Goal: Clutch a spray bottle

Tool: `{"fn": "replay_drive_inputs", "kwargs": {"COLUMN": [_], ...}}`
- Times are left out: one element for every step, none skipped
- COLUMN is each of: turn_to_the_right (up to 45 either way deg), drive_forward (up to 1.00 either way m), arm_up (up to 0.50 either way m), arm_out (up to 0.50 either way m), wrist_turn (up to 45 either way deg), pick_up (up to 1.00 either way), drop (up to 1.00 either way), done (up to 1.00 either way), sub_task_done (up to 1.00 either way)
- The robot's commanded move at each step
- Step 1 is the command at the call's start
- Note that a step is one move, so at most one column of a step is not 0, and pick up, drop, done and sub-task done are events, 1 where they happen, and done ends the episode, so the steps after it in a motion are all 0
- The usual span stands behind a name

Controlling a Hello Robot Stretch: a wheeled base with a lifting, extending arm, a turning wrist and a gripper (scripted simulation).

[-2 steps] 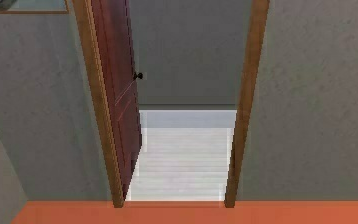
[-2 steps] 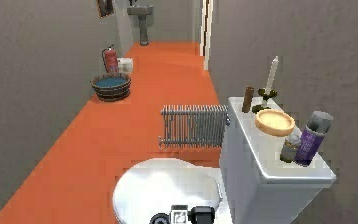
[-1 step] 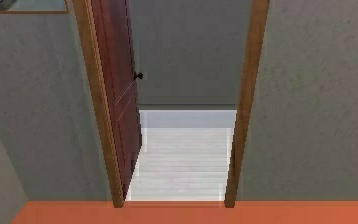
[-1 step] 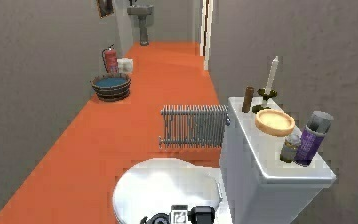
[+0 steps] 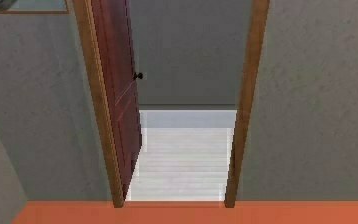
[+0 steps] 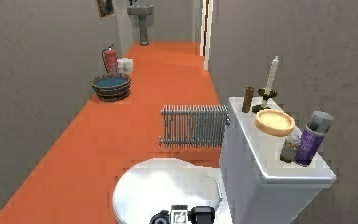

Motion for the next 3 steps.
{"fn": "replay_drive_inputs", "kwargs": {"turn_to_the_right": [0.0, 0.0, 0.0], "drive_forward": [0.0, 0.0, 0.0], "arm_up": [0.0, 0.0, -0.3], "arm_out": [0.0, 0.0, 0.0], "wrist_turn": [45.0, 39.0, 0.0], "pick_up": [0.0, 0.0, 0.0], "drop": [0.0, 0.0, 0.0], "done": [0.0, 0.0, 0.0], "sub_task_done": [0.0, 0.0, 0.0]}}
